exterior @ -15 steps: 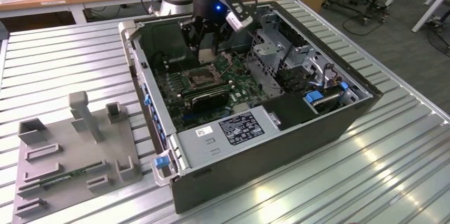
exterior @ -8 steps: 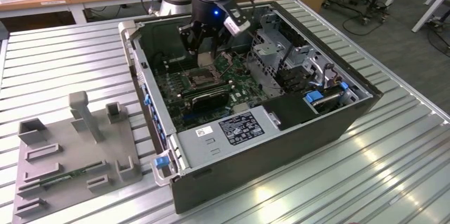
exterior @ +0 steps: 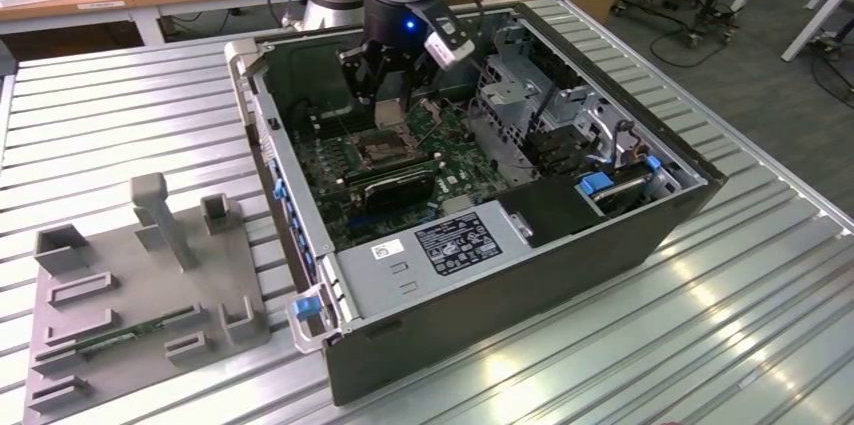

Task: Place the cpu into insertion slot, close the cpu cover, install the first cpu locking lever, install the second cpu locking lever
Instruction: 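Place the cpu into insertion slot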

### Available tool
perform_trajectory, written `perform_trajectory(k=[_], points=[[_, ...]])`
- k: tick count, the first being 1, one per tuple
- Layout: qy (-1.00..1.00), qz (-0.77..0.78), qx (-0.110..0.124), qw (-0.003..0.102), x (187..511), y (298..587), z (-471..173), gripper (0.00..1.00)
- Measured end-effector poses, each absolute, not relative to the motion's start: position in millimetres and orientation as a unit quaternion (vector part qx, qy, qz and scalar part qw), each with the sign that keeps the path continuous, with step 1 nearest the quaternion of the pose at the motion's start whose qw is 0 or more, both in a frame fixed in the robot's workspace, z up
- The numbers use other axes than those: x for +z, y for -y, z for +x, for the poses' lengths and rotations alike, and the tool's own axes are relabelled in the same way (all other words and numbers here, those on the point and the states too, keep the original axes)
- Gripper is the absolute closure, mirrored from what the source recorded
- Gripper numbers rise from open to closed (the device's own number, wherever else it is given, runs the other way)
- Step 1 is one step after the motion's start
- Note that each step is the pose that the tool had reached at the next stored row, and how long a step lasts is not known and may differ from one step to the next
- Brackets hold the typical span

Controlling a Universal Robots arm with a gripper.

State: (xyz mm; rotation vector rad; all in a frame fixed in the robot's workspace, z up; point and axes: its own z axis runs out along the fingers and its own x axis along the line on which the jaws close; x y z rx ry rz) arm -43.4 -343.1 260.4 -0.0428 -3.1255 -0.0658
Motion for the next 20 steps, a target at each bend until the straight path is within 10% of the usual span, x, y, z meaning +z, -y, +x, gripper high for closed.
perform_trajectory(k=[20], points=[[0.995, -0.093, -0.022, 0.006, 258.3, 343.0, -43.4, 0.46]])
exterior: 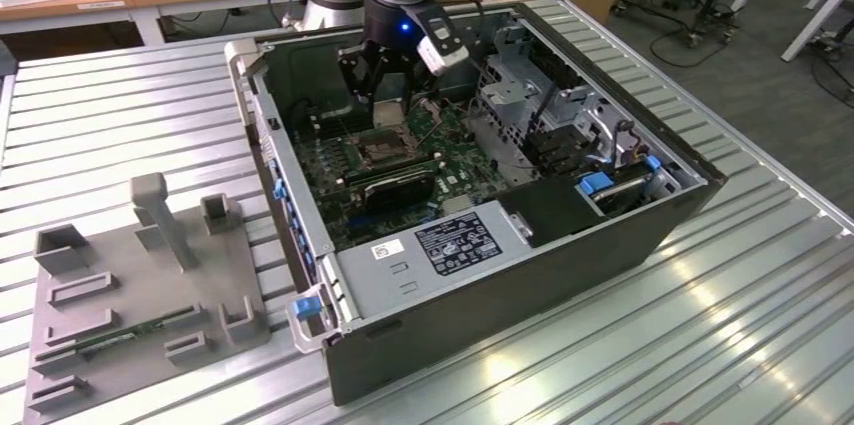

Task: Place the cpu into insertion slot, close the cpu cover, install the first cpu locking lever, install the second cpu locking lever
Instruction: 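Place the cpu into insertion slot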

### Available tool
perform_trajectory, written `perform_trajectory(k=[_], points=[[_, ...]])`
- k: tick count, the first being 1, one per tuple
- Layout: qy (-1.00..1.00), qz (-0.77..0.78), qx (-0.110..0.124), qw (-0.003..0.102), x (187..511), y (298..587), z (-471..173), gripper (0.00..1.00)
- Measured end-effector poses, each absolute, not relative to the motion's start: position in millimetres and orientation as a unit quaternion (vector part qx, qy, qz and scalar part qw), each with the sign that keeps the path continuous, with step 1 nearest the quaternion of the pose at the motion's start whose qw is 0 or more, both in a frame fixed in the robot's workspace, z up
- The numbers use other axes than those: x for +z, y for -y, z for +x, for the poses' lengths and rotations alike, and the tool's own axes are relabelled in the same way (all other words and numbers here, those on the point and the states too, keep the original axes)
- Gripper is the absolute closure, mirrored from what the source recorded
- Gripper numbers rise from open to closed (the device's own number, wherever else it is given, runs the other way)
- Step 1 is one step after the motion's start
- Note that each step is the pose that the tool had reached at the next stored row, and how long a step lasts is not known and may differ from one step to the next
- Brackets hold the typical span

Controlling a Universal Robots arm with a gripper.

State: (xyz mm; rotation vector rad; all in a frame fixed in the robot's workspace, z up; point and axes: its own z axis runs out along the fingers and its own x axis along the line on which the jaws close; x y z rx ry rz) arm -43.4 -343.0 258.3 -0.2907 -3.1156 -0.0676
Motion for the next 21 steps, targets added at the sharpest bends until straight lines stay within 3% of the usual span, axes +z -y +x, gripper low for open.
perform_trajectory(k=[21], points=[[0.985, -0.172, -0.022, 0.004, 256.8, 343.1, -43.4, 0.46]])
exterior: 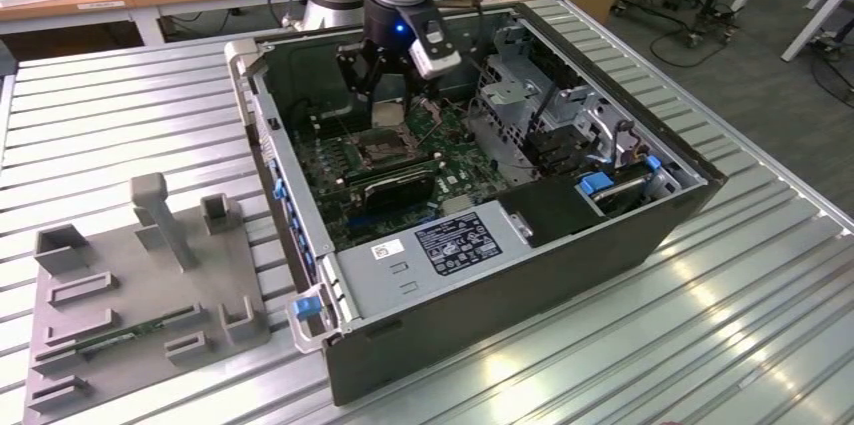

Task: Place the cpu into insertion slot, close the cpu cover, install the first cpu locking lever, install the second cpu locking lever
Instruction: 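Place the cpu into insertion slot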

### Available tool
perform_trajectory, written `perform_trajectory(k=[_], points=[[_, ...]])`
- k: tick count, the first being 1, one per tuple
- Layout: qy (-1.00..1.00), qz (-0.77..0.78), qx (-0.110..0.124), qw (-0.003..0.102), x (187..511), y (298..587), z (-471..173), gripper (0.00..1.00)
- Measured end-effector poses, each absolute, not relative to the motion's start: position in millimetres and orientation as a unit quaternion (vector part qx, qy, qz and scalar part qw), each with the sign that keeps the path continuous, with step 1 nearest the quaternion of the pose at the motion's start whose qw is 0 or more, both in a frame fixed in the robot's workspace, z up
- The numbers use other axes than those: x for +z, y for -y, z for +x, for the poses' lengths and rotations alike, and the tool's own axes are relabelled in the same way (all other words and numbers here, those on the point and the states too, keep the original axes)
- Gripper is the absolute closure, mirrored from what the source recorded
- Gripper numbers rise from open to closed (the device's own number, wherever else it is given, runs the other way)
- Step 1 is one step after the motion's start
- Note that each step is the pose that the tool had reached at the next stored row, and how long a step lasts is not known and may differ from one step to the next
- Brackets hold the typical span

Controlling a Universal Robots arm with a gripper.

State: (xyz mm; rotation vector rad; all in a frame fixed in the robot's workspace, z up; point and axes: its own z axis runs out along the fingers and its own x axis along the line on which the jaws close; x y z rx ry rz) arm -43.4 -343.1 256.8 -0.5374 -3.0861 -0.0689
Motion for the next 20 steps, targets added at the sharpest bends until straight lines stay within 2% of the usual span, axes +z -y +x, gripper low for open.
perform_trajectory(k=[20], points=[[0.974, -0.226, -0.022, 0.003, 256.3, 343.0, -43.4, 0.46]])
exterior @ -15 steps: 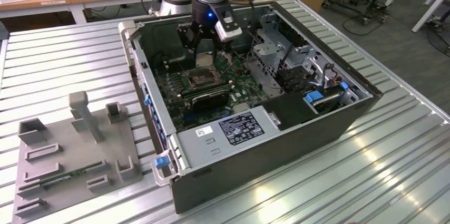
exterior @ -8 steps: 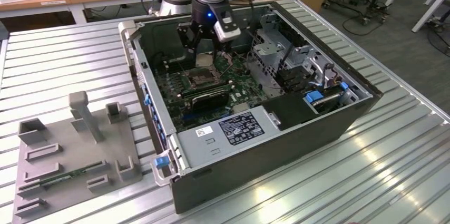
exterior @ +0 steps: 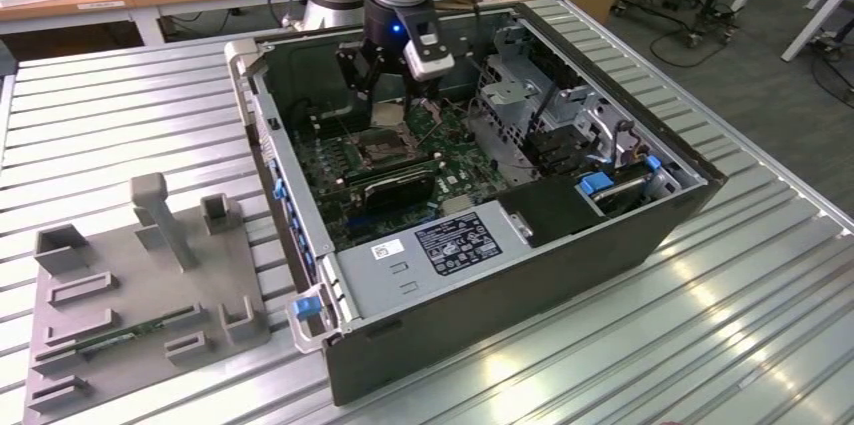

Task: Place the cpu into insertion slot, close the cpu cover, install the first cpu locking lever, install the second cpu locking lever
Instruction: 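Place the cpu into insertion slot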

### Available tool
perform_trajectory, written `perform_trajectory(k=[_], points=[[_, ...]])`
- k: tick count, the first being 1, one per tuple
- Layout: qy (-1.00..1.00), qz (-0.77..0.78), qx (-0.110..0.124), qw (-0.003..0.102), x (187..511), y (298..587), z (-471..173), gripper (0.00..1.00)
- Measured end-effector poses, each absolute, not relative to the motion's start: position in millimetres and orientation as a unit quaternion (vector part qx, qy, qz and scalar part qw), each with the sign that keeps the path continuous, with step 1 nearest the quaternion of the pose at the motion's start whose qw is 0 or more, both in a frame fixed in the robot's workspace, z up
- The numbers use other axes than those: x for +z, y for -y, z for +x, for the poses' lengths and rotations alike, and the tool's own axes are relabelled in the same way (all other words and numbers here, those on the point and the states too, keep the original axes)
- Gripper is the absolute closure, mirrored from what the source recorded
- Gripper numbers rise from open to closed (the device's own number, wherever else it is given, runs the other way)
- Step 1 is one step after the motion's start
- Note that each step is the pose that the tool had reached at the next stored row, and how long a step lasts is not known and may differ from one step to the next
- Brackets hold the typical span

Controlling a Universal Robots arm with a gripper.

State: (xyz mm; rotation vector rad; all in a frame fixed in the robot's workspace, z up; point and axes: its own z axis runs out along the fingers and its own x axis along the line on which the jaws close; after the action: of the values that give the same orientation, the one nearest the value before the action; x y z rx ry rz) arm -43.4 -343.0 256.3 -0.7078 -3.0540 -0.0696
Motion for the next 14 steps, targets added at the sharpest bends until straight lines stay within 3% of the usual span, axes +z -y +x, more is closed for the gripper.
perform_trajectory(k=[14], points=[[0.969, -0.246, -0.022, 0.002, 255.9, 343.0, -43.4, 0.46]])
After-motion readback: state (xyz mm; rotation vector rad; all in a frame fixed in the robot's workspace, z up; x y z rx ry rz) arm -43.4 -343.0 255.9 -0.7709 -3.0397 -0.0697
